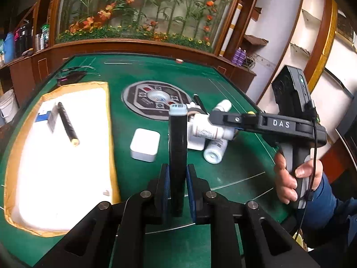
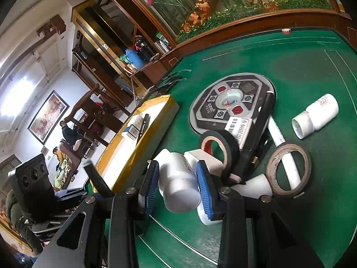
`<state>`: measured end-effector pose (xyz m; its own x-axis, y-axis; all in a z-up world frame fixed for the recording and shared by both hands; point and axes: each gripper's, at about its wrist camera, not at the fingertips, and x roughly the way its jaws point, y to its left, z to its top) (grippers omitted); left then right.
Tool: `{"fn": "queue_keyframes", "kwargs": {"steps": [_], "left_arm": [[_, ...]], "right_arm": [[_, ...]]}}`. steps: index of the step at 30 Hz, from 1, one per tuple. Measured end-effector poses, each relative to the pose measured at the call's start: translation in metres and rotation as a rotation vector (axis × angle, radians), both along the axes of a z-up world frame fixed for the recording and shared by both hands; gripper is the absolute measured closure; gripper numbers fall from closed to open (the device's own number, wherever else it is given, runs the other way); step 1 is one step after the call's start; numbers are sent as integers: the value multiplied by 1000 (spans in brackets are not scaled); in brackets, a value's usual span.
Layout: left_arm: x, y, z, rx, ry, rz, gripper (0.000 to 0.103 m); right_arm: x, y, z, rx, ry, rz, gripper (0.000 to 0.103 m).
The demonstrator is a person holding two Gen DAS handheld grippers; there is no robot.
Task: Organize rigid objects
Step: 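Carry the marker with the left gripper while the right gripper carries the pill bottle to the tray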
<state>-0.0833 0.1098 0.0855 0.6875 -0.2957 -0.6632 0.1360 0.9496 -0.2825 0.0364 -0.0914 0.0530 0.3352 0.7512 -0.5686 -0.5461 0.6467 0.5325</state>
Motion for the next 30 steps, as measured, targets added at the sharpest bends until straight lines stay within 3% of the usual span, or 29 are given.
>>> {"fn": "queue_keyframes", "kwargs": {"steps": [15,30], "left_arm": [[-16,56,12,-34,-38,115,88],[-23,93,15,-187,-67,123,88]], "right_arm": [[-15,65,20,23,-20,71,69],[-20,113,32,67,-18,103,69]]}}
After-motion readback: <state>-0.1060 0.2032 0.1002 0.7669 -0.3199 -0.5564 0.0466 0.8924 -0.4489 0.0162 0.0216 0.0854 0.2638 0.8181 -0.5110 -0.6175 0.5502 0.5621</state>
